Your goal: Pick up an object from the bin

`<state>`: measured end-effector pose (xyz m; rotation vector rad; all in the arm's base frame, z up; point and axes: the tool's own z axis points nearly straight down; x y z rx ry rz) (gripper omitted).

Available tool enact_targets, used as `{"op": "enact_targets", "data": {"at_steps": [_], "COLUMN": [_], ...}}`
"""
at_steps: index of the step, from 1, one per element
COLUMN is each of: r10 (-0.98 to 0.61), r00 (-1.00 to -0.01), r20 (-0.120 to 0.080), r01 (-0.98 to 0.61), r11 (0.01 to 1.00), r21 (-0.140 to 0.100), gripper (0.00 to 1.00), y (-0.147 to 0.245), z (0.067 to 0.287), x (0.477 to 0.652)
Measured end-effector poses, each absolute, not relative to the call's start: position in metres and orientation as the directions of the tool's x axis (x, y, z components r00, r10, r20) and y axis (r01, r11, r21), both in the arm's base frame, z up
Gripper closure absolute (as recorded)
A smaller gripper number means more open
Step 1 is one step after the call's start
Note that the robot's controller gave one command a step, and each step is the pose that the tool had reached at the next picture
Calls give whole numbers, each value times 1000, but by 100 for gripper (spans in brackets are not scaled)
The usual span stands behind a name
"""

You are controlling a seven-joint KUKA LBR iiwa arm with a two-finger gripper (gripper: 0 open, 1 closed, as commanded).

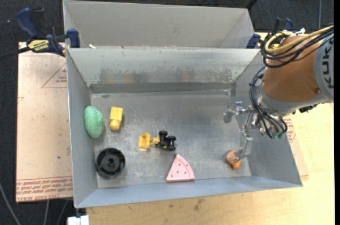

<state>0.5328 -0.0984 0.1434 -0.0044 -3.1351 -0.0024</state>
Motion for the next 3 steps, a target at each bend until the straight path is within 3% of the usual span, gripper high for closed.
{"op": "enact_targets", "data": {"at_steps": [1,2,3], "r10": [0,-23,-68], "r00": [-1000,-1000,-998], "r20": [-1,-8,5], "r01": [0,-23,-68], "r11": [1000,1000,998], "r21": [0,-2,5], "gripper": [0,0,0], "y": [-98,-58,-48], "z": [148,111,98], "x": [535,517,550]}}
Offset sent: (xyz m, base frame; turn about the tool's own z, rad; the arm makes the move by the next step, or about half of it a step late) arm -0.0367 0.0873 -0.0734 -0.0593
